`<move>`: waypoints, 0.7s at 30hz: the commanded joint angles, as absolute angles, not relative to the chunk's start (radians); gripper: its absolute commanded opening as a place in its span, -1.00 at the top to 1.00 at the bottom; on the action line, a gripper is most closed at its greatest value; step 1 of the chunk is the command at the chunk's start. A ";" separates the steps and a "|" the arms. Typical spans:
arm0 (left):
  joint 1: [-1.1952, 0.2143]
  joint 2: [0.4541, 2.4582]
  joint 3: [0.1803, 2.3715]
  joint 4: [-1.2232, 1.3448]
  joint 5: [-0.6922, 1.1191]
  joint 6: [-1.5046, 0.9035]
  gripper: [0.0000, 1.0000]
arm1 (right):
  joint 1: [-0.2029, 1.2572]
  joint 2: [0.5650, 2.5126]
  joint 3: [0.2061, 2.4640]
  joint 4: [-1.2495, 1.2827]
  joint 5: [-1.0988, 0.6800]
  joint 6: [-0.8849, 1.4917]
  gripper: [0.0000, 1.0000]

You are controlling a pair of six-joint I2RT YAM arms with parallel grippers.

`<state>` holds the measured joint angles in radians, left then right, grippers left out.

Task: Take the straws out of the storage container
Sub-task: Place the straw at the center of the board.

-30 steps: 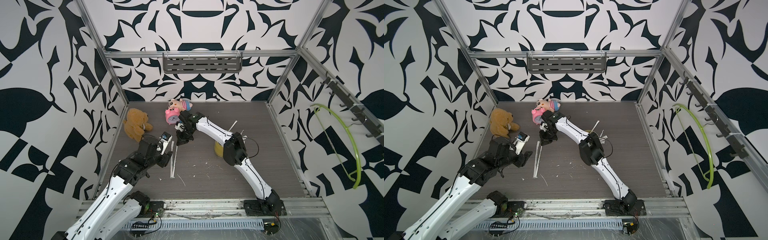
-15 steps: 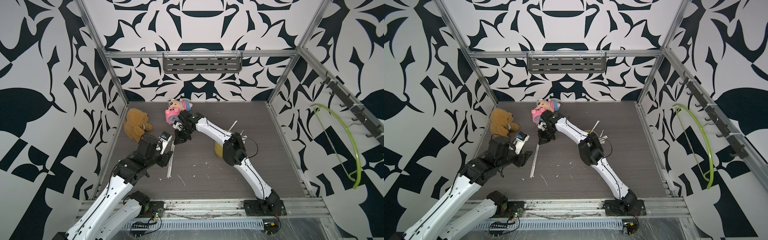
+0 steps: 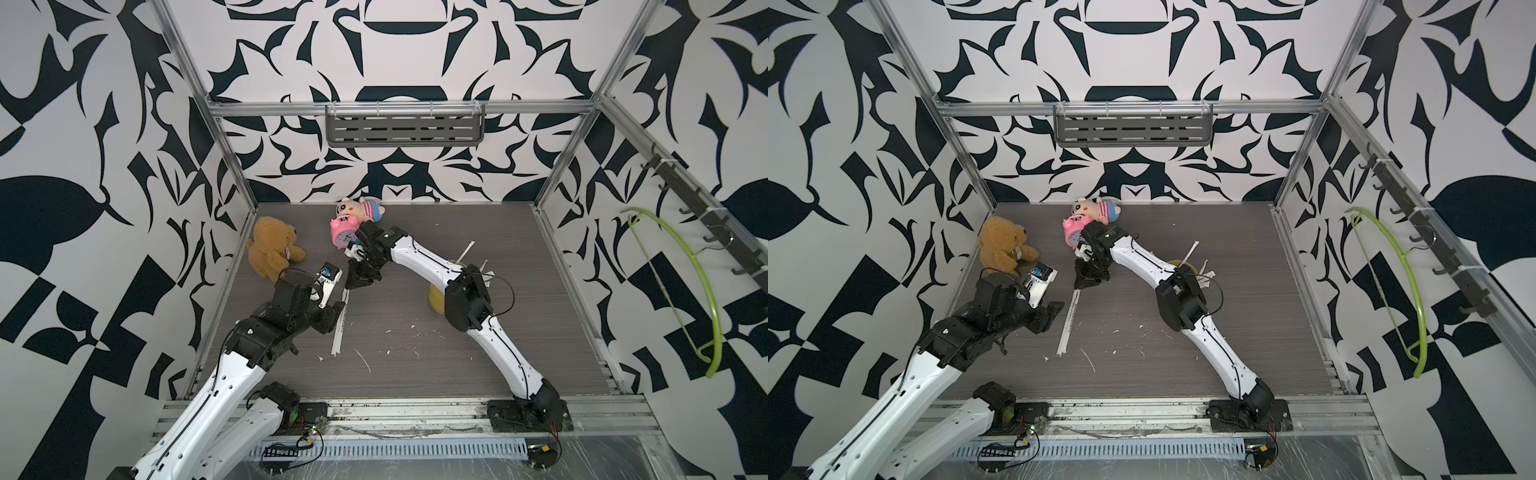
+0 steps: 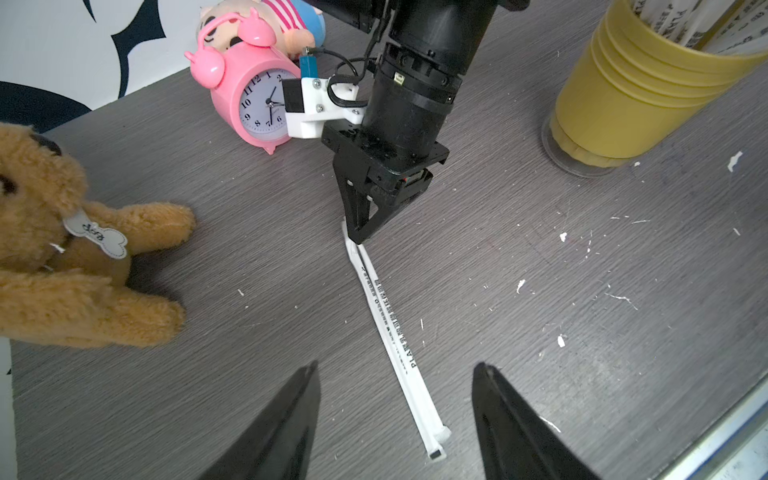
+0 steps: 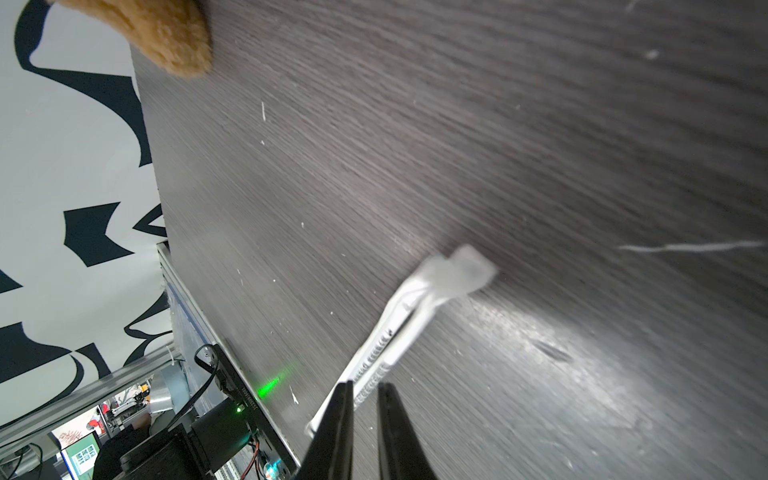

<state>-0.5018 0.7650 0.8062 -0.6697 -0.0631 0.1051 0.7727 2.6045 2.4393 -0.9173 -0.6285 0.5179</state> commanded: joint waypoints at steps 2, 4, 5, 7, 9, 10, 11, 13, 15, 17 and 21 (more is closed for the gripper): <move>-0.495 0.755 0.792 -0.654 -0.051 0.107 -0.30 | 0.775 2.569 2.401 -0.909 -0.611 0.521 0.61; -0.495 0.752 0.791 -0.654 -0.051 0.108 -0.31 | 0.776 2.555 2.373 -0.892 -0.610 0.527 0.60; -0.495 0.752 0.790 -0.653 -0.051 0.107 -0.30 | 0.778 2.550 2.364 -0.885 -0.611 0.530 0.59; -0.494 0.749 0.790 -0.652 -0.051 0.107 -0.30 | 0.781 2.543 2.358 -0.880 -0.612 0.530 0.60; -0.493 0.746 0.790 -0.654 -0.052 0.107 -0.31 | 0.783 2.543 2.363 -0.881 -0.612 0.531 0.60; -0.494 0.746 0.789 -0.652 -0.052 0.106 -0.30 | 0.785 2.542 2.368 -0.881 -0.612 0.531 0.60; -0.494 0.744 0.788 -0.653 -0.054 0.106 -0.30 | 0.787 2.538 2.371 -0.882 -0.612 0.531 0.59; -0.493 0.742 0.789 -0.652 -0.057 0.106 -0.30 | 0.787 2.538 2.375 -0.889 -0.595 0.529 0.56; -0.492 0.739 0.788 -0.652 -0.058 0.106 -0.30 | 0.787 2.544 2.377 -0.908 -0.558 0.521 0.52; -0.491 0.738 0.787 -0.652 -0.060 0.106 -0.30 | 0.788 2.551 2.378 -0.927 -0.539 0.513 0.51; -0.489 0.737 0.787 -0.651 -0.059 0.106 -0.30 | 0.796 2.557 2.365 -0.926 -0.532 0.511 0.44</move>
